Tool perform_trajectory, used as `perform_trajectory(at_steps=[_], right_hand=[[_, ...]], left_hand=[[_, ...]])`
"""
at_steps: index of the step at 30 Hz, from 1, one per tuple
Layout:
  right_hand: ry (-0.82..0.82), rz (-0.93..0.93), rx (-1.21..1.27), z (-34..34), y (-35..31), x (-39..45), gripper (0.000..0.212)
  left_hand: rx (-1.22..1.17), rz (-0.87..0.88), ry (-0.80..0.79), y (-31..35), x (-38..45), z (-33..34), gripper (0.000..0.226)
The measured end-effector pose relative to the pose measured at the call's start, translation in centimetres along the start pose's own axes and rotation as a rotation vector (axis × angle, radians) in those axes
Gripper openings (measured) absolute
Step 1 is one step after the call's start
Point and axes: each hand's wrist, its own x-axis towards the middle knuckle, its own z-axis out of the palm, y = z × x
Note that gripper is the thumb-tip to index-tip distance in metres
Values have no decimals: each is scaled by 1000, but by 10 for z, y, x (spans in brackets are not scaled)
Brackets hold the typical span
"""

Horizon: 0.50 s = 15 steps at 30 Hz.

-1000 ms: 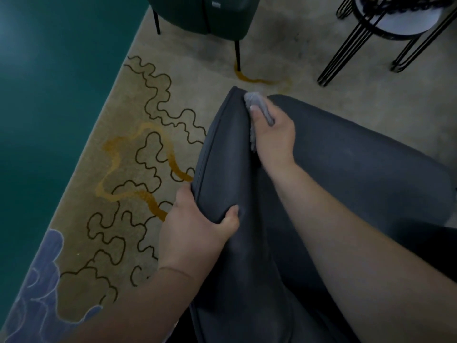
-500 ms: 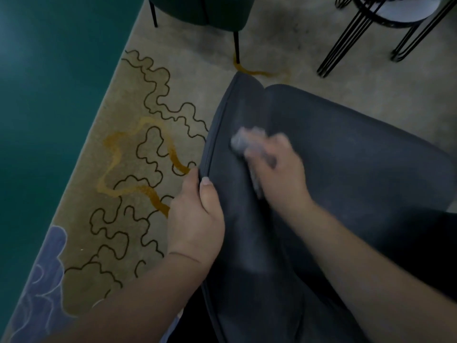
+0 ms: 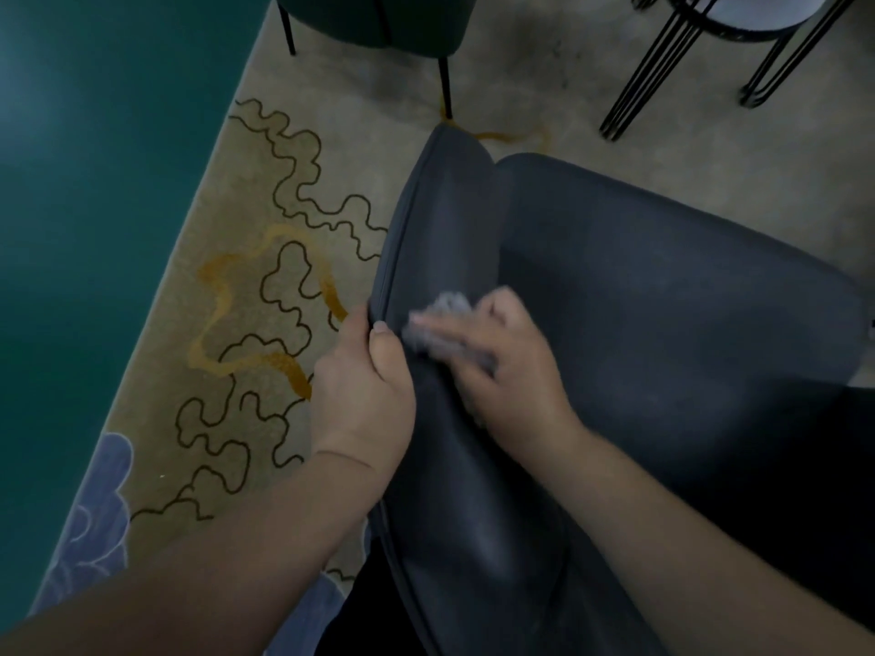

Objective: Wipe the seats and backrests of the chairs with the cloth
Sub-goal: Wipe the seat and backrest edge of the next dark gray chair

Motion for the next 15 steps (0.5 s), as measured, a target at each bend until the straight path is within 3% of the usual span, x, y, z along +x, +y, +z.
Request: perform_trajectory(at_steps=[3,7,15], right_hand=[[-23,93,82,-16,2,-39,38],[23,276,99,-26,-10,-45,41],[127,500,0,-68,-41,-52,25]], left_hand=[[24,-13,-1,3,-2,0,60],[98,-24,-20,8,-1,-2,42],[530,12,-193,26,-1,-9,47]])
